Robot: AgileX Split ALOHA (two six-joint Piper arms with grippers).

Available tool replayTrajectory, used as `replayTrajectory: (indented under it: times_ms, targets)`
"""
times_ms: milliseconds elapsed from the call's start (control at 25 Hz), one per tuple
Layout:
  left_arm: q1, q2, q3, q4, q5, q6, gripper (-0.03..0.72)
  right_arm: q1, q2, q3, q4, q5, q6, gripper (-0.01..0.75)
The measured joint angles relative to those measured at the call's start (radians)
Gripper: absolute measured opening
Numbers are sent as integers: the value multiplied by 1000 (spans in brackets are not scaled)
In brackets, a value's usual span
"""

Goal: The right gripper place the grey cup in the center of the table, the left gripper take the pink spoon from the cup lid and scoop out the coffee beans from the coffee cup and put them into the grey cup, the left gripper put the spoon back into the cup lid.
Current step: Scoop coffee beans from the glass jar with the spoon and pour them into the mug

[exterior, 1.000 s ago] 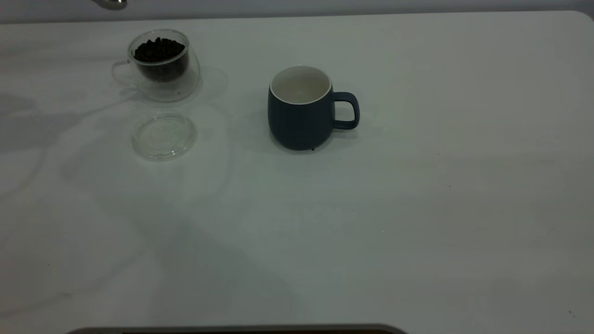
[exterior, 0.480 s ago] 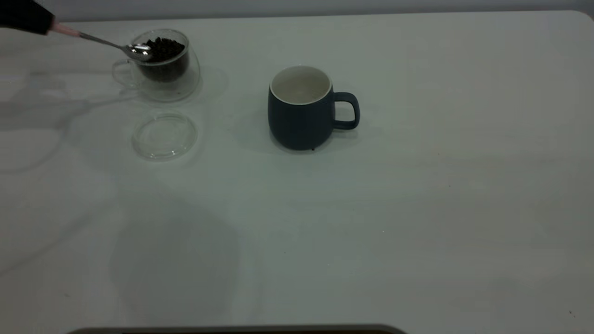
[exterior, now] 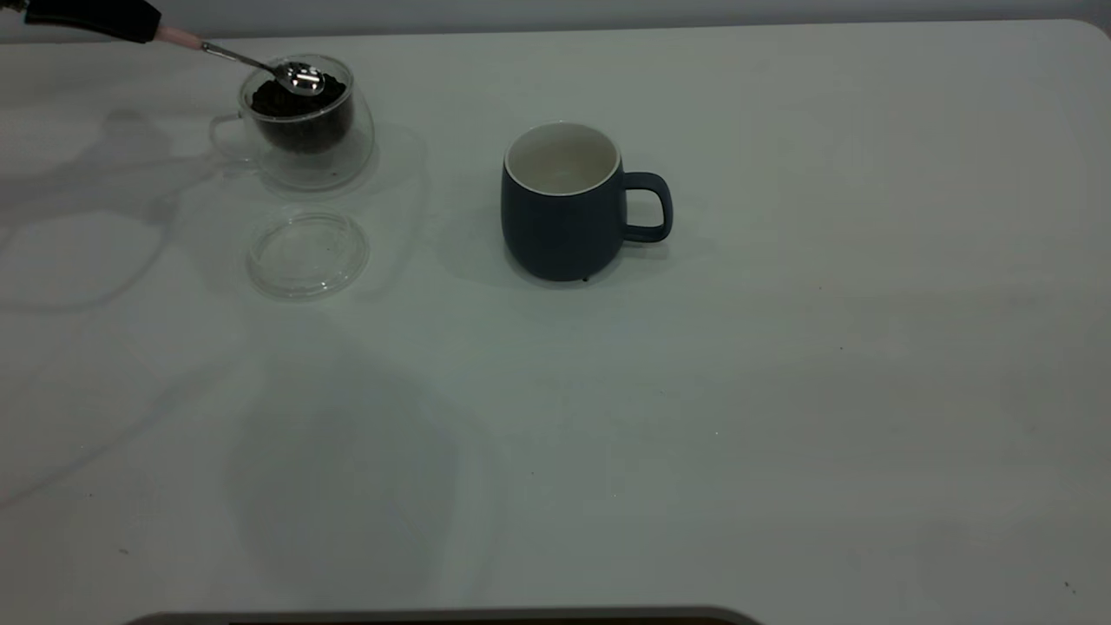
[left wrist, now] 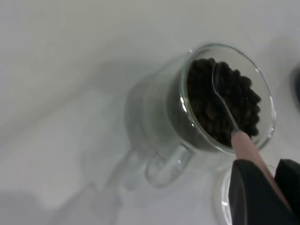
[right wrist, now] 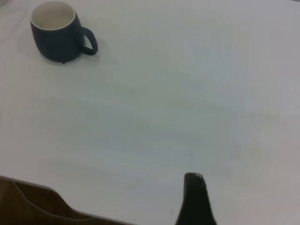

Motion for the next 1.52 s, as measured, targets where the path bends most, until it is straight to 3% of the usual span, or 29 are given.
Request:
replayTrajectory:
  times_ms: [520,1040,1520]
  targets:
    - [-39,22,0,13,-15,46,127,0,0,0,0,0,0,588]
    - [-32,22,0,89,-4,-368,127,0,0,0,1,0,0,588]
    - [-13,40,0,77,46,-524,127,0,0,0,1,0,0,588]
